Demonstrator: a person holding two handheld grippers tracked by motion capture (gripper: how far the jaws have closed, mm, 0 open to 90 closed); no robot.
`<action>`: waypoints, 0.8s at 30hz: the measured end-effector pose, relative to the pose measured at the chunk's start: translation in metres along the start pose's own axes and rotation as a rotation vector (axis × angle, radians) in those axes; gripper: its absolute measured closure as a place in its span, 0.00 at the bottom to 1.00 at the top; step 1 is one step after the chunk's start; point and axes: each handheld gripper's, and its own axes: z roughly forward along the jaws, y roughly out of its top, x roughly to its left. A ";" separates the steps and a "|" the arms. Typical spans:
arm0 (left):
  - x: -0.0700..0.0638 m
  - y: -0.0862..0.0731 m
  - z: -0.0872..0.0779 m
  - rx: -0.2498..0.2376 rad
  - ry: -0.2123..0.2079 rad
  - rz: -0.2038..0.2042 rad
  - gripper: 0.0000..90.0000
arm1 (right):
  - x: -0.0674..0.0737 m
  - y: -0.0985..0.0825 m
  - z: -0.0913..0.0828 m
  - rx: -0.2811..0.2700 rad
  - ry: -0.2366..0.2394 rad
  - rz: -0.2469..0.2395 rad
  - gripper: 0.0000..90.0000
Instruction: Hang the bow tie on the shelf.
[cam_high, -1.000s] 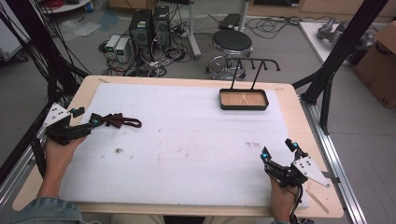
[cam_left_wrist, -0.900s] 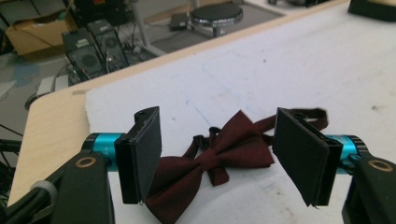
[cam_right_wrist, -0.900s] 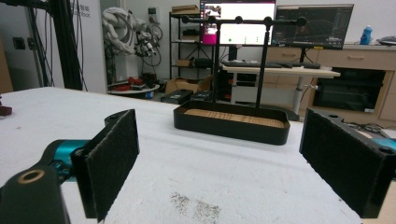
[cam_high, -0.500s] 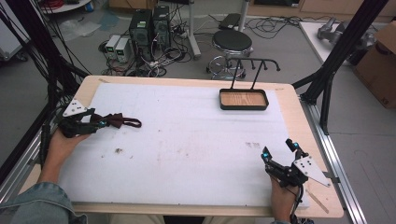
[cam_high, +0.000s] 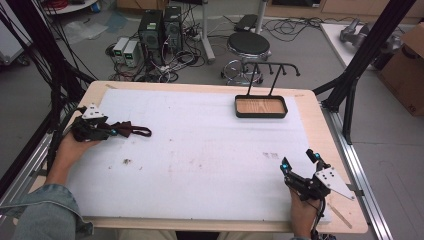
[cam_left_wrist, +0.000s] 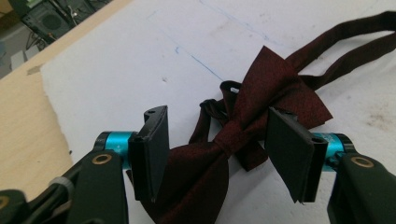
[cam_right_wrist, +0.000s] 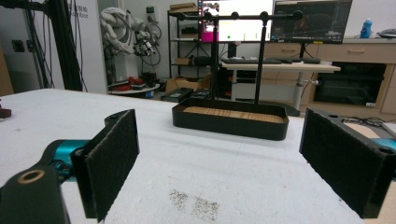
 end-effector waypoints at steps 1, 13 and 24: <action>-0.001 0.000 0.002 0.018 0.002 0.017 0.46 | 0.000 0.000 0.000 0.001 0.001 0.000 0.12; 0.000 0.000 0.009 0.070 -0.044 0.084 0.59 | 0.000 0.000 0.000 0.003 -0.001 0.005 0.12; 0.000 -0.002 0.008 0.078 -0.067 0.108 0.81 | 0.000 0.000 0.000 0.003 -0.004 0.006 0.12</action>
